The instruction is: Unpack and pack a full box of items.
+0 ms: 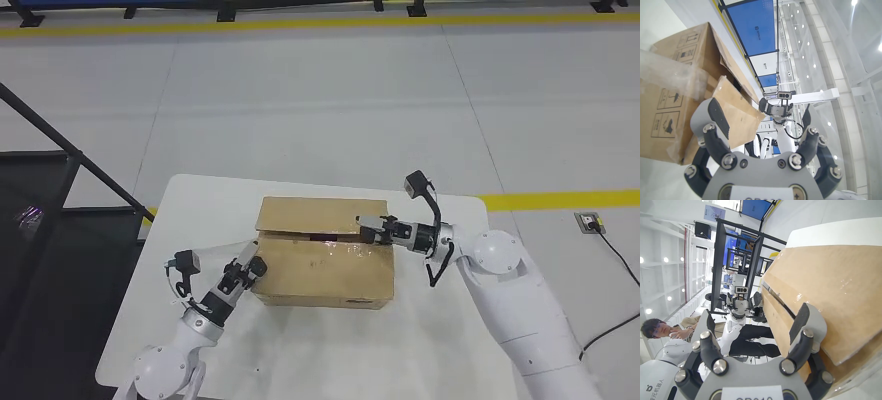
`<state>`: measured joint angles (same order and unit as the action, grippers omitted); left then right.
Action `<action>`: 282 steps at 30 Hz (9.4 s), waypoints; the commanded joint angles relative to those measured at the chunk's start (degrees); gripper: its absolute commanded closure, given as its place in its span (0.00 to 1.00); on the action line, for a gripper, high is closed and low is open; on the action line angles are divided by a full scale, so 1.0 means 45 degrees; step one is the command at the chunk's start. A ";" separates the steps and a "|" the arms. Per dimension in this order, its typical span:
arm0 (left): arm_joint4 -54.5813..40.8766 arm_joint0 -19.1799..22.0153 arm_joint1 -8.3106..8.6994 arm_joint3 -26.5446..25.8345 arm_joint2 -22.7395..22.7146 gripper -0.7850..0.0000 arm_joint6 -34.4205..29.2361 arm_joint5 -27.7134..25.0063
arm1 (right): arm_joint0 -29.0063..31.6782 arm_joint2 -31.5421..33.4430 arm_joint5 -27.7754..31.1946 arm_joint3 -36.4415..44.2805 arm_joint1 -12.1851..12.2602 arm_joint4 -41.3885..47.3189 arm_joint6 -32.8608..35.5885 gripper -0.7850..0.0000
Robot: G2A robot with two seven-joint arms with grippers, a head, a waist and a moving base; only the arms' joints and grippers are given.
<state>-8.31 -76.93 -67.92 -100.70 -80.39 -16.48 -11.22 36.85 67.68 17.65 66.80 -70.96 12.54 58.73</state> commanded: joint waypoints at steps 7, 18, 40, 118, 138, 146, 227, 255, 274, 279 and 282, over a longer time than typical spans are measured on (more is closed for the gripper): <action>0.0076 0.0199 -0.0048 0.0239 0.0099 0.00 0.0010 0.0019 | 0.0229 -0.0131 -0.0344 0.0370 0.0013 0.0037 -0.0399 0.00; -0.0452 0.0076 -0.0087 0.0122 -0.0429 0.00 0.0536 -0.0272 | 0.0028 -0.0569 -0.0825 -0.0406 -0.0017 -0.0309 -0.0481 0.00; -0.0723 -0.0408 -0.0130 0.1033 -0.2354 0.00 0.3744 0.0273 | -0.0161 -0.0761 -0.0321 -0.1279 -0.0074 0.0064 -0.0271 0.00; 0.1900 0.1584 -0.1196 0.0930 -0.0524 0.00 0.4309 -0.2441 | 0.1912 0.1052 -0.0364 0.1235 0.0573 0.0151 -0.1095 0.00; 0.3574 0.2061 -0.1417 0.0823 0.0855 0.00 0.3742 -0.2079 | 0.2476 0.1578 0.0119 0.1227 0.0805 0.0594 -0.1076 0.00; 0.4452 0.2305 -0.1446 0.0954 0.1202 0.00 0.3107 -0.1942 | 0.2601 0.1691 0.0209 0.1210 0.0878 0.0719 -0.1074 0.00; 0.3060 0.3911 -0.1895 0.2593 0.2290 0.00 0.0898 -0.0893 | 0.3428 -0.2222 -0.1000 0.6129 0.0473 -0.8492 -0.6566 0.00; 0.1843 0.2484 -0.1636 0.1113 0.0538 0.00 0.0108 -0.1164 | 0.2491 -0.1492 -0.2107 0.4415 0.0099 -0.6939 -0.7582 0.00; 0.0211 0.0517 -0.1320 0.0287 -0.2673 0.00 0.0922 -0.2134 | 0.1764 -0.1074 -0.0077 0.3196 0.0083 -0.3145 -0.3857 0.00; -0.0109 0.0506 -0.1240 0.1198 -0.3301 0.00 0.0764 -0.2041 | 0.1079 -0.1424 -0.0500 0.2199 -0.0025 -0.2823 -0.3221 0.00; -0.0029 0.0567 -0.1216 0.1703 -0.3307 0.00 0.0591 -0.2009 | 0.0874 -0.1553 -0.0695 0.1810 -0.0080 -0.2806 -0.3294 0.00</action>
<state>-8.73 -74.54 -73.43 -94.03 -95.43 -13.40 -20.36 41.03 60.81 14.83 75.58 -71.25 -0.01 44.26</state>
